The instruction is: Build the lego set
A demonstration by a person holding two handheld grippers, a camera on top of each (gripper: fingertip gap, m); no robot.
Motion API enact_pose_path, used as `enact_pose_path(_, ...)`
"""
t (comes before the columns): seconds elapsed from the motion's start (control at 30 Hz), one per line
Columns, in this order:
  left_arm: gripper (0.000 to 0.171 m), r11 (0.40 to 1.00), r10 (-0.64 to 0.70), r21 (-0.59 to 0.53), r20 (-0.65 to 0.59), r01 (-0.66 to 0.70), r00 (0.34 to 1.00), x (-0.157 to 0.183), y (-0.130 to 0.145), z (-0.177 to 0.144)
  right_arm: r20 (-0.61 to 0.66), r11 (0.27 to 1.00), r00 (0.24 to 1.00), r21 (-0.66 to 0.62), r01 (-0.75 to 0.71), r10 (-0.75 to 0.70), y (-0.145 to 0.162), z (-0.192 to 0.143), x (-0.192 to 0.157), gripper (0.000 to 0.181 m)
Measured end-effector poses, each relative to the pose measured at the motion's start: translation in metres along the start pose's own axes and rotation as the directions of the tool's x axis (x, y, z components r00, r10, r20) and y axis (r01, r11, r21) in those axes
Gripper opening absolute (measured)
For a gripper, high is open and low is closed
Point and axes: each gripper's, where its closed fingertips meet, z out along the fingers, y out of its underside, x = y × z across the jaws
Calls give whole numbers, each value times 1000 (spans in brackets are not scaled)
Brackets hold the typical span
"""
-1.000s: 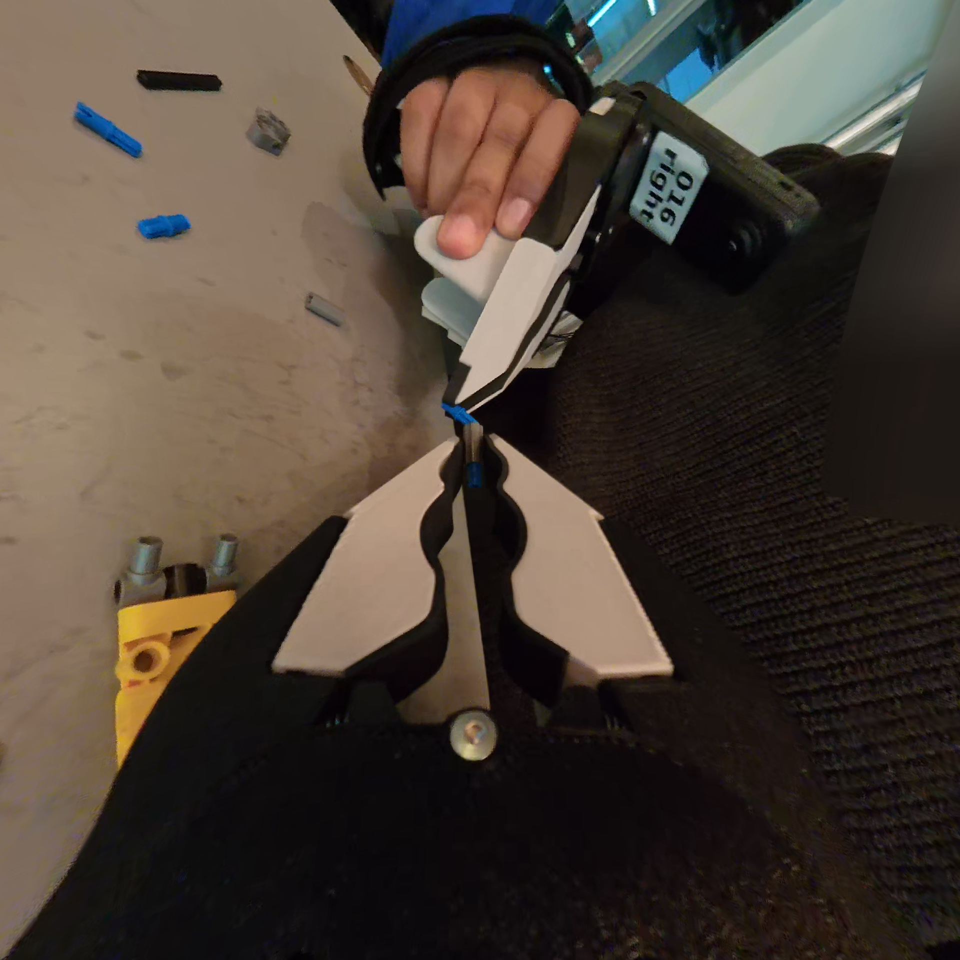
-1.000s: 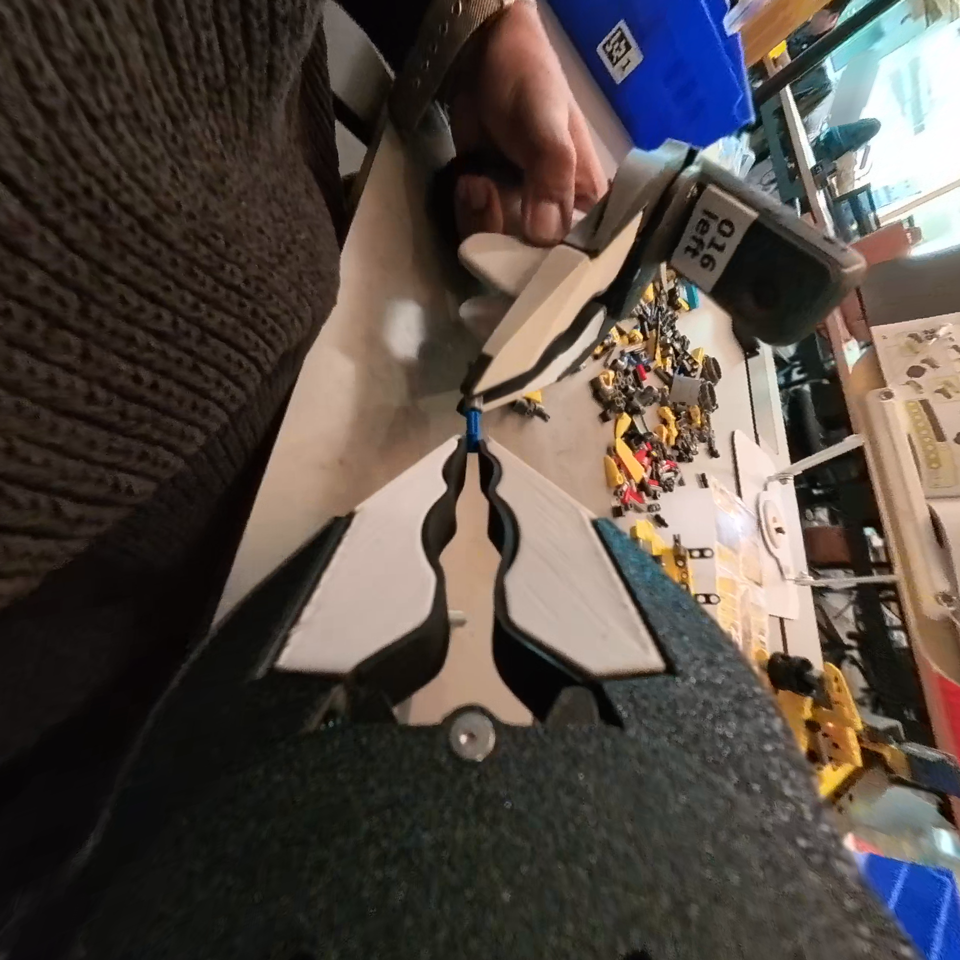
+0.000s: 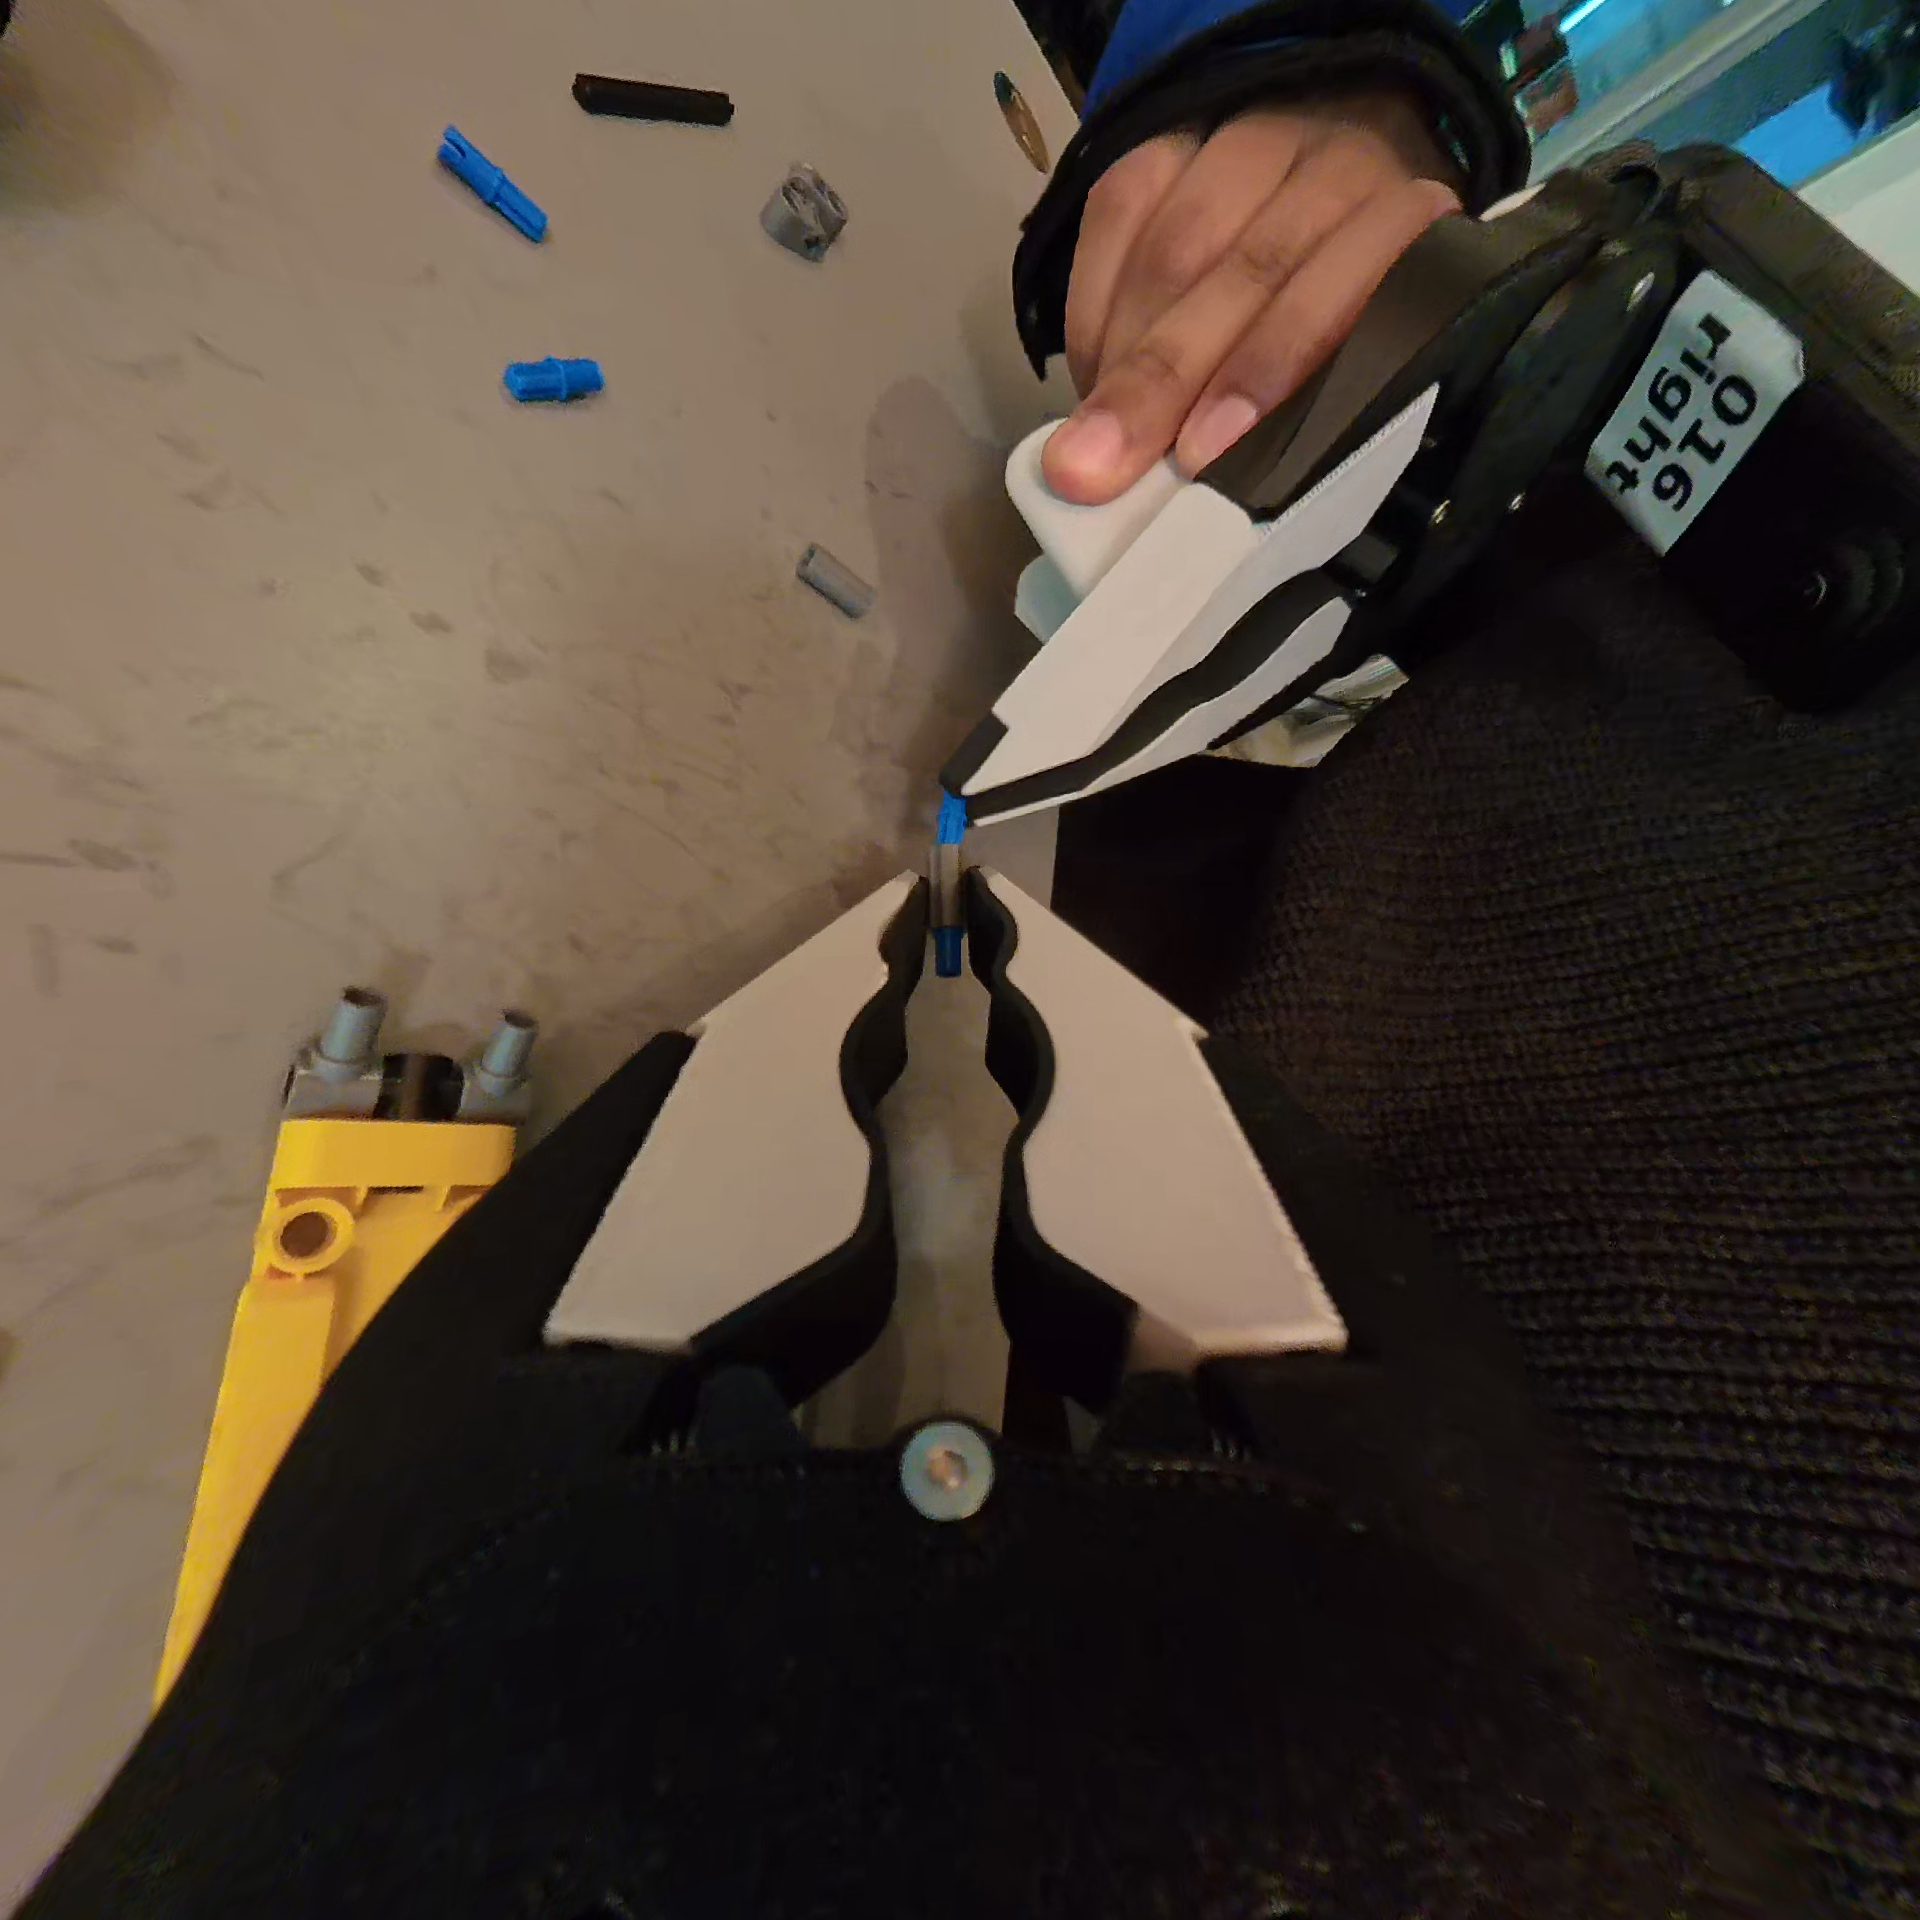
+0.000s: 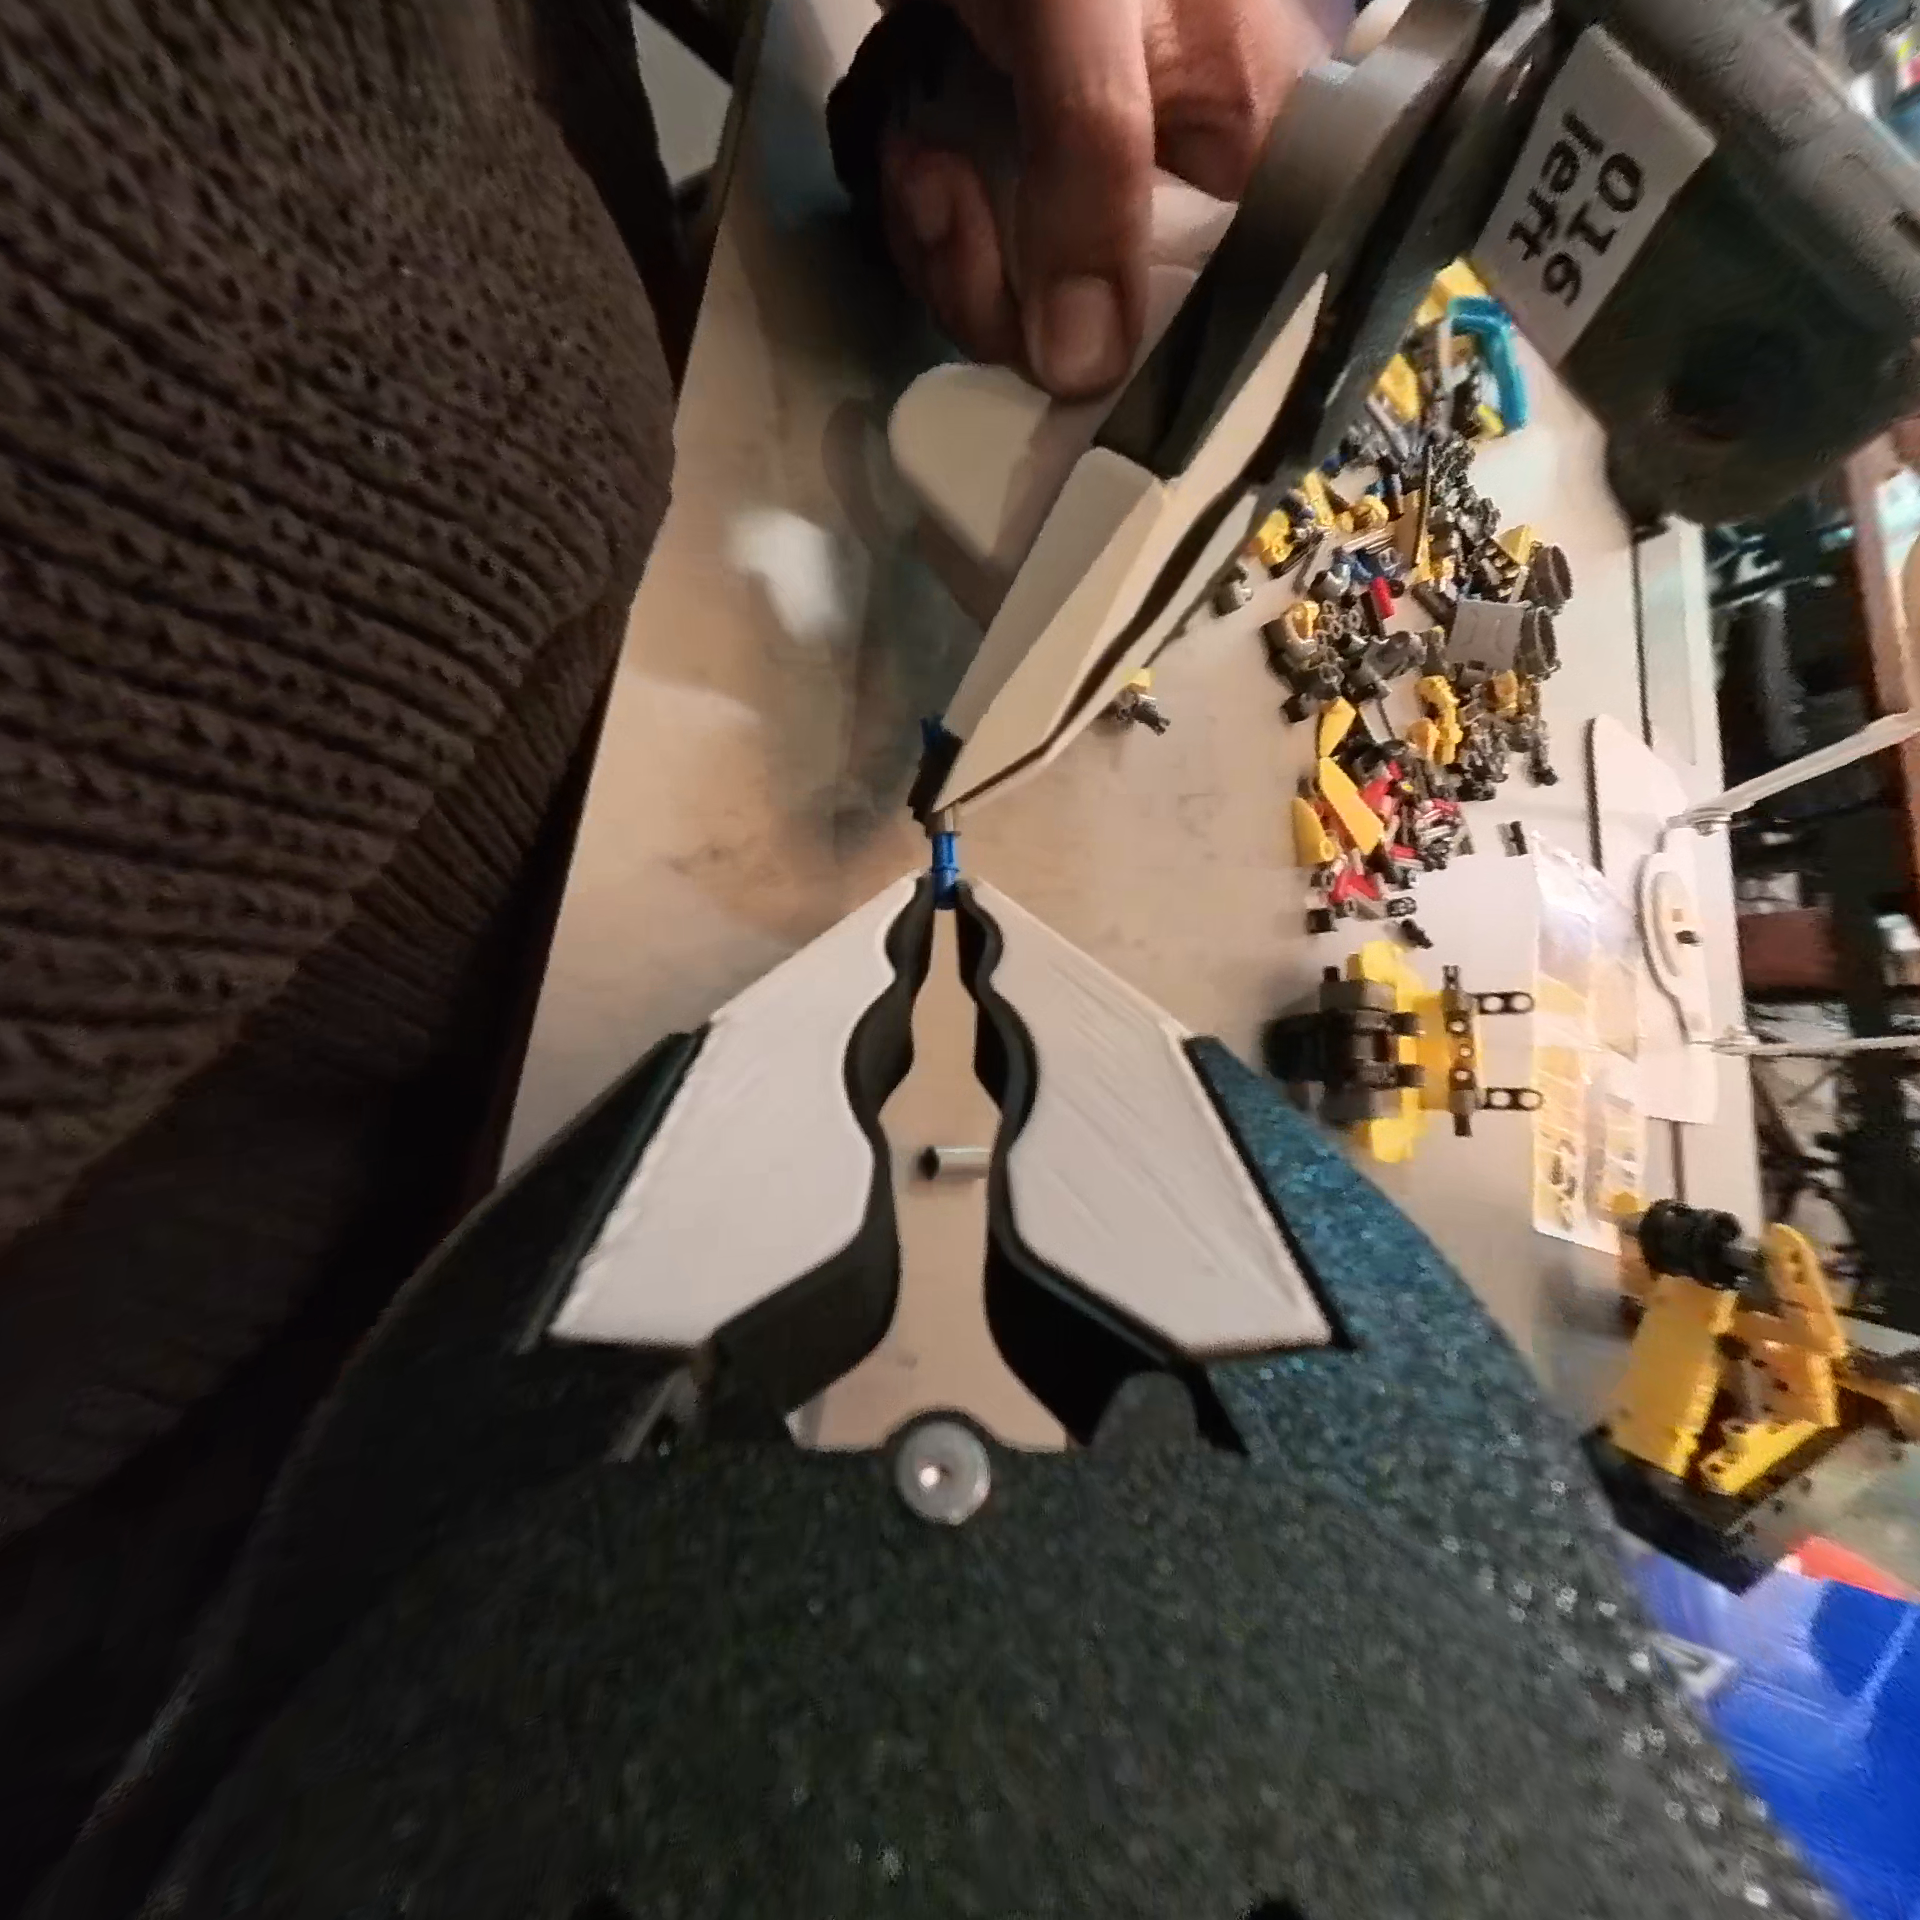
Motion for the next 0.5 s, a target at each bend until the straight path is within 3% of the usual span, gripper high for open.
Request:
enact_pose_path(0.2,2,1000,-1,-7,-94,1,996,14,2,1,88,983,987,114,-146,137,-12,-10,0,3)
enact_pose_path(0.37,3,1000,8,22,-180,-5,984,30,-2,9,197,928,955,260,-268,221,-37,-22,0,0)
enact_pose_path(0.5,2,998,9,57,-148,0,989,23,-8,8,105,961,974,171,-216,200,-18,-18,10,0)
